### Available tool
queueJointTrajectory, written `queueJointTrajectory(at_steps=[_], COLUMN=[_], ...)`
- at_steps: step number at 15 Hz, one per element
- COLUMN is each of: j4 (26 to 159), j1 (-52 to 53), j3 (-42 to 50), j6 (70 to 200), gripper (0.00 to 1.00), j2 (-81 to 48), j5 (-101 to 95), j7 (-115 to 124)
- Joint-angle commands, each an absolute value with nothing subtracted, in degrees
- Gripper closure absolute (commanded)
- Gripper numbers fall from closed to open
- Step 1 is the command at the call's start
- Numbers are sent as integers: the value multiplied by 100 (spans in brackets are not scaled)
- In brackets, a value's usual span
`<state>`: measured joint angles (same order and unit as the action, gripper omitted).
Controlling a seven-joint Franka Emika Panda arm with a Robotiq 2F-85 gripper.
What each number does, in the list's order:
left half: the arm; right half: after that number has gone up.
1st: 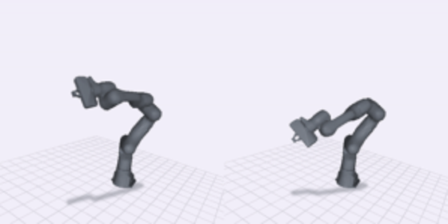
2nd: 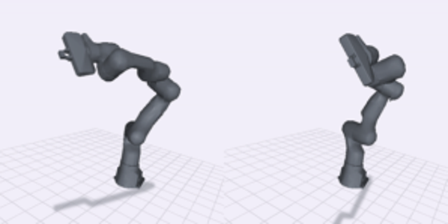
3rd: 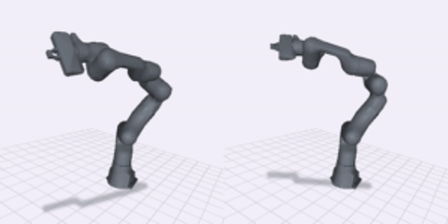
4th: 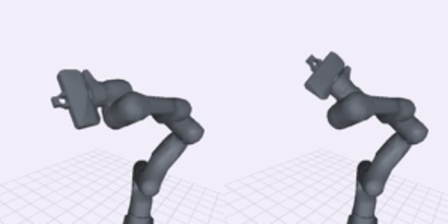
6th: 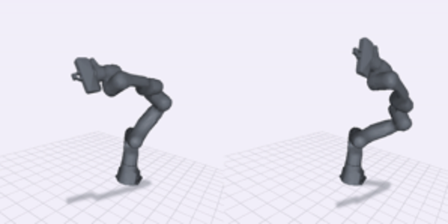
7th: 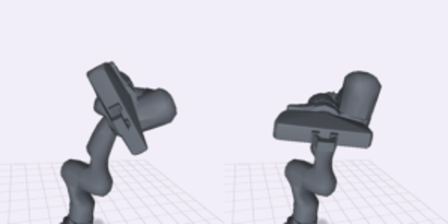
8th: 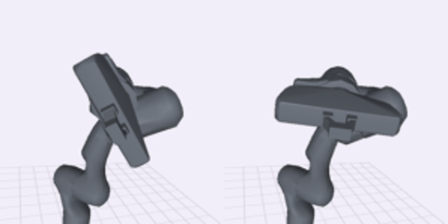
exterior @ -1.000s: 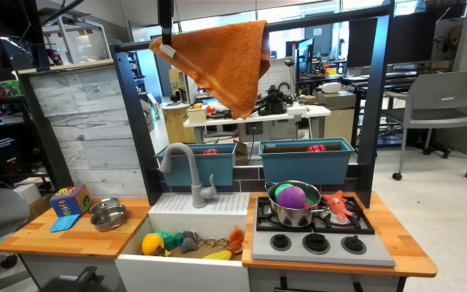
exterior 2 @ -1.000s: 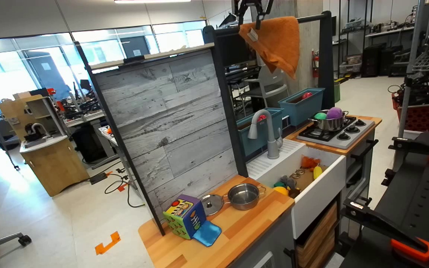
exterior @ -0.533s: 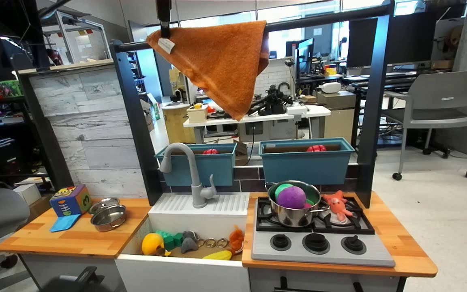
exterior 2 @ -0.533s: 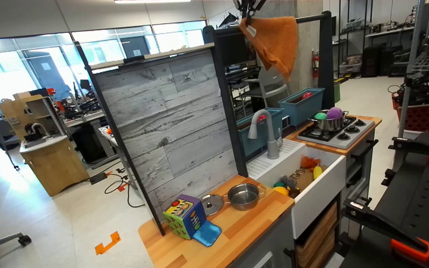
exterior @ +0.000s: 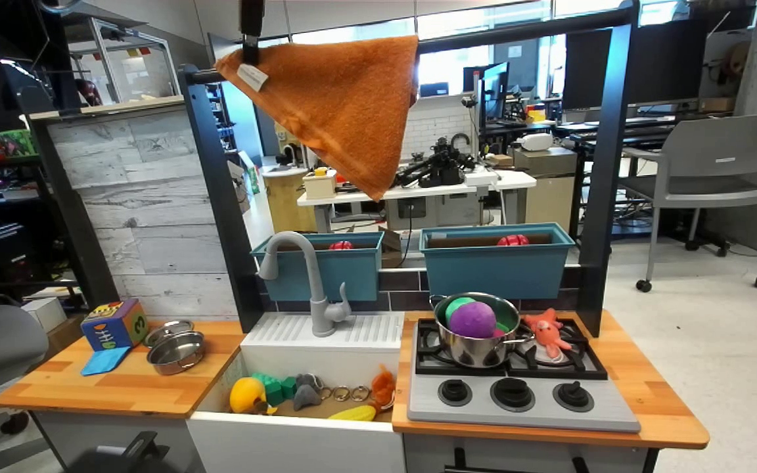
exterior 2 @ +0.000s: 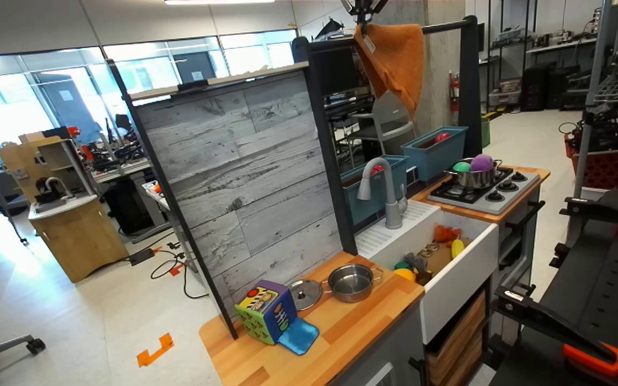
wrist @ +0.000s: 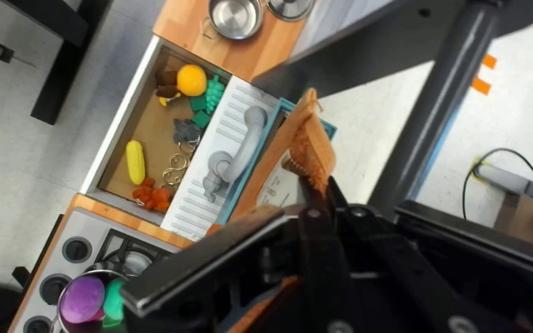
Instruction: Remove the brown towel from the black railing
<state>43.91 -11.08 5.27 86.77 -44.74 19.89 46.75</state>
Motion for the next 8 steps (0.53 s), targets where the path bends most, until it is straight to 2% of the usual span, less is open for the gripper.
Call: queueJointTrajectory(at_steps=[1,4,8], j4=[5142,5501,5436], j1=[-1216,-1156,-1180], j3=[344,201,-118], j6=[8153,8113,7990], gripper=[99,99,99], j2=[-3982,-4123,-5004], j5=[2106,2166,2157], j7=[3800,3178,2428])
